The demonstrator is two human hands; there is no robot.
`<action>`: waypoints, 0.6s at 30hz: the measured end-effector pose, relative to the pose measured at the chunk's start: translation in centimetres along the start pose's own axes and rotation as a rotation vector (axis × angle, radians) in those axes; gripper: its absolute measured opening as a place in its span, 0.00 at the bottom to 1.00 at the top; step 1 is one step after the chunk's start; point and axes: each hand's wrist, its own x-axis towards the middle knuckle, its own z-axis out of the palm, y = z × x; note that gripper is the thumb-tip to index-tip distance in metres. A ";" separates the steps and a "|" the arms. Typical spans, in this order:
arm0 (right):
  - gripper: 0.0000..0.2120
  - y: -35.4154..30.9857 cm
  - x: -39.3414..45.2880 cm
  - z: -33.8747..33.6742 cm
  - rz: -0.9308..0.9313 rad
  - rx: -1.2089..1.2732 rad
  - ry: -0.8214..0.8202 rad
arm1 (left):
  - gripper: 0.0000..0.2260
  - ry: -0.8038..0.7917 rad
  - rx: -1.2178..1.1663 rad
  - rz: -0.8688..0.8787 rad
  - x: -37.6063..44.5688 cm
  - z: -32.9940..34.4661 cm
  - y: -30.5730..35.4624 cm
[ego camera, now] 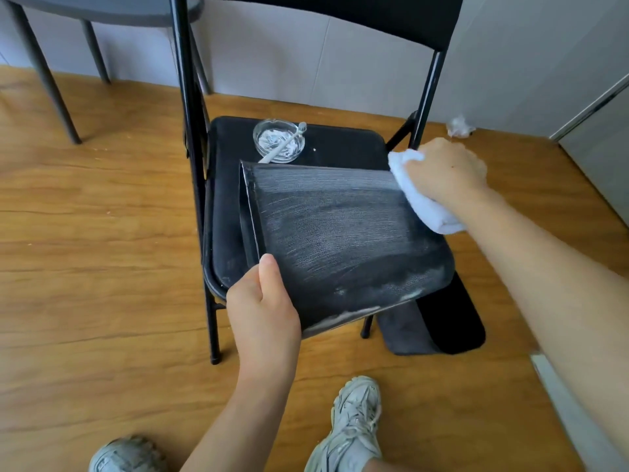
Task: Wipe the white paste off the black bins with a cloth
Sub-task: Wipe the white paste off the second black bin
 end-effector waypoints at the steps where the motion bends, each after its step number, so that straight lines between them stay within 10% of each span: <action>1: 0.11 0.7 0.0 0.2 0.015 -0.007 0.014 | 0.21 -0.004 -0.004 0.000 0.1 0.0 0.0; 18: 0.11 -13.5 -6.4 1.4 -0.505 0.374 0.157 | 0.22 -0.046 -0.005 -0.066 -0.2 -0.2 -0.2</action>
